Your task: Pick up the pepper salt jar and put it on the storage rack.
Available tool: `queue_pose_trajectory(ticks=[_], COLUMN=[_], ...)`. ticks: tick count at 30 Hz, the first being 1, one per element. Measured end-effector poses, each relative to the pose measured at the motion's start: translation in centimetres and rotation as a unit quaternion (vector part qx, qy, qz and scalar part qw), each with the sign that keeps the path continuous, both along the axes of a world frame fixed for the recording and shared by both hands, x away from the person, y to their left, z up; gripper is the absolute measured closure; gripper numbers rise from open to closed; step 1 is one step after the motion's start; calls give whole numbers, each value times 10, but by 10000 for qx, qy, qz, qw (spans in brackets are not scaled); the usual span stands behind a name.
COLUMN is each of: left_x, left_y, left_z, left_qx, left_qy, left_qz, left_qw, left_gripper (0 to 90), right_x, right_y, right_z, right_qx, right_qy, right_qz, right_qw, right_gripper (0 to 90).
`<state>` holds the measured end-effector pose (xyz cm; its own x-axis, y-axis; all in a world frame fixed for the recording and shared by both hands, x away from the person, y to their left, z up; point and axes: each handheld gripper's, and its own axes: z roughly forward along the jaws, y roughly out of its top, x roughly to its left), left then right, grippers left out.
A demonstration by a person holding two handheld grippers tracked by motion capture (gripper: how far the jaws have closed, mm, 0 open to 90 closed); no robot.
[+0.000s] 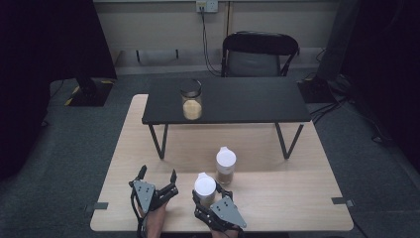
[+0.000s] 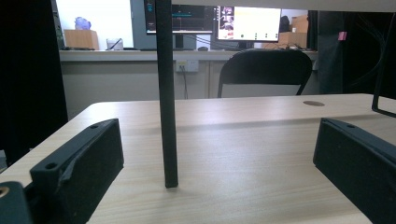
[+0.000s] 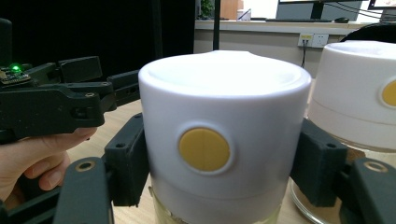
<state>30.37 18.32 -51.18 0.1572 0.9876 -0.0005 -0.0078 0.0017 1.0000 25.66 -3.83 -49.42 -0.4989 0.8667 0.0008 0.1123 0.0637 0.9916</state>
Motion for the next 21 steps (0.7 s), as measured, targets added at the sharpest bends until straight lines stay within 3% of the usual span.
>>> queue_pose_trajectory(ticks=[21], left_x=[0], left_y=[0], left_z=[0], left_qx=[0], left_qy=[1], left_qz=[0], left_qw=[10000], left_gripper=[13], right_x=[-2], right_y=[0], right_z=[4], right_qx=[-19], right_qy=[-11], right_qz=[48], right_qw=[10000], right_gripper=[301])
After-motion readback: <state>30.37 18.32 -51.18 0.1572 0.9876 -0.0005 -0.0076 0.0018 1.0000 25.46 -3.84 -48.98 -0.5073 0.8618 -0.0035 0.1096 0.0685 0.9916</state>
